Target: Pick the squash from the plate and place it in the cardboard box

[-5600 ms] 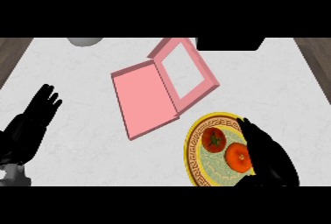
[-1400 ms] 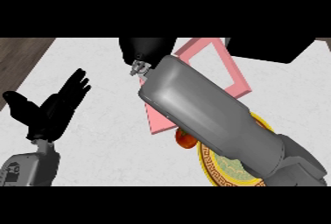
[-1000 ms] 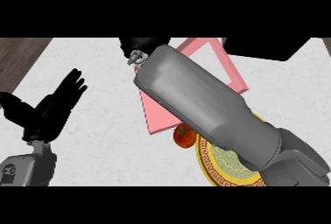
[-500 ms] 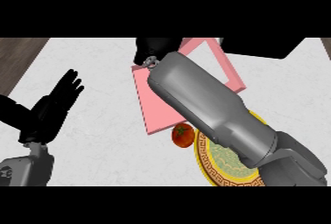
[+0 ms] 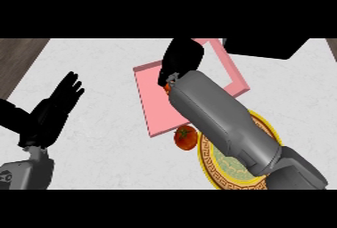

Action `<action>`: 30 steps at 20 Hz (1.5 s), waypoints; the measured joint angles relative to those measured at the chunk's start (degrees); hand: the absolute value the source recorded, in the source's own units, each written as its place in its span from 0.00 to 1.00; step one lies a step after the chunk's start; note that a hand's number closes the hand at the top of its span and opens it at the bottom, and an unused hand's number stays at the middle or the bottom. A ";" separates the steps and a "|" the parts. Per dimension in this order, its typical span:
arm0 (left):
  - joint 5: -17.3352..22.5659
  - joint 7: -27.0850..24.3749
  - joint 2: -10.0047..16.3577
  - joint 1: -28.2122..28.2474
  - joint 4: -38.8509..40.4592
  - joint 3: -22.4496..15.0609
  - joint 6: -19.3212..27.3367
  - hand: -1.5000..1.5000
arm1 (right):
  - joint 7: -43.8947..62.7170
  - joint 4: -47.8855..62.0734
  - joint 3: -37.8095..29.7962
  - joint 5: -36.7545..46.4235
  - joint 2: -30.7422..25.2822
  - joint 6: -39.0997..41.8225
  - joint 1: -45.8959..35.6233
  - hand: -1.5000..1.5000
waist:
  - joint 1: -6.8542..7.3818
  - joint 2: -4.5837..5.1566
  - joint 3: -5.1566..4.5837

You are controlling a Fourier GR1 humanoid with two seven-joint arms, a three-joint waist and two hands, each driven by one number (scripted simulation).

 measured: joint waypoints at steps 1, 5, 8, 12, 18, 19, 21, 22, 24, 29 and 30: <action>0.25 0.08 0.24 -0.24 0.22 0.36 -0.10 0.50 | -0.56 -0.14 0.61 -0.57 0.02 -1.18 0.56 0.00 | -0.14 -0.01 0.01; 0.34 -0.23 0.25 0.25 0.36 0.48 -0.34 0.50 | -2.15 -1.40 2.47 -0.57 0.00 -7.17 1.32 0.00 | -0.47 -0.22 0.04; 0.53 0.04 0.37 0.67 0.23 1.06 -0.01 0.50 | -3.13 -2.91 1.27 1.56 -0.01 -14.61 1.15 0.00 | -1.48 -0.69 0.10; 0.72 -0.12 0.58 1.44 0.19 1.72 0.10 0.50 | -3.89 -4.38 -1.12 4.60 -0.01 -24.28 1.28 0.00 | -2.65 -1.10 0.12; 1.20 0.06 1.43 2.56 0.20 3.22 0.17 0.50 | -3.18 -6.67 -2.90 7.91 0.11 -35.69 4.63 0.00 | -4.38 -1.59 0.09; 1.32 -0.03 1.65 2.81 0.29 3.54 0.06 0.50 | -2.91 -7.50 -2.93 8.39 0.14 -36.84 5.46 0.00 | -4.82 -1.71 0.09; 1.06 -0.57 1.30 3.58 0.28 3.67 0.45 0.50 | -2.73 -9.67 -2.97 9.52 0.19 -39.15 7.94 0.00 | -5.89 -1.98 0.10; 1.24 -0.74 1.62 3.94 0.47 4.12 0.25 0.50 | -2.59 -10.94 -2.78 10.19 0.21 -40.16 9.35 0.00 | -6.32 -2.10 0.09; 1.66 -0.70 1.85 5.14 -0.34 4.59 -0.03 0.50 | -2.09 -13.65 -2.60 11.62 0.25 -41.45 12.08 0.00 | -6.92 -2.31 0.10; 1.54 -1.02 1.56 7.53 -2.11 5.05 0.38 0.50 | 0.67 -23.16 -0.58 16.91 0.40 -41.48 19.38 0.00 | -8.21 -2.46 0.11; 1.35 -0.95 1.44 8.04 -2.52 5.00 0.58 0.50 | 1.06 -25.07 0.09 18.41 0.41 -41.58 21.58 0.00 | -8.35 -2.45 0.11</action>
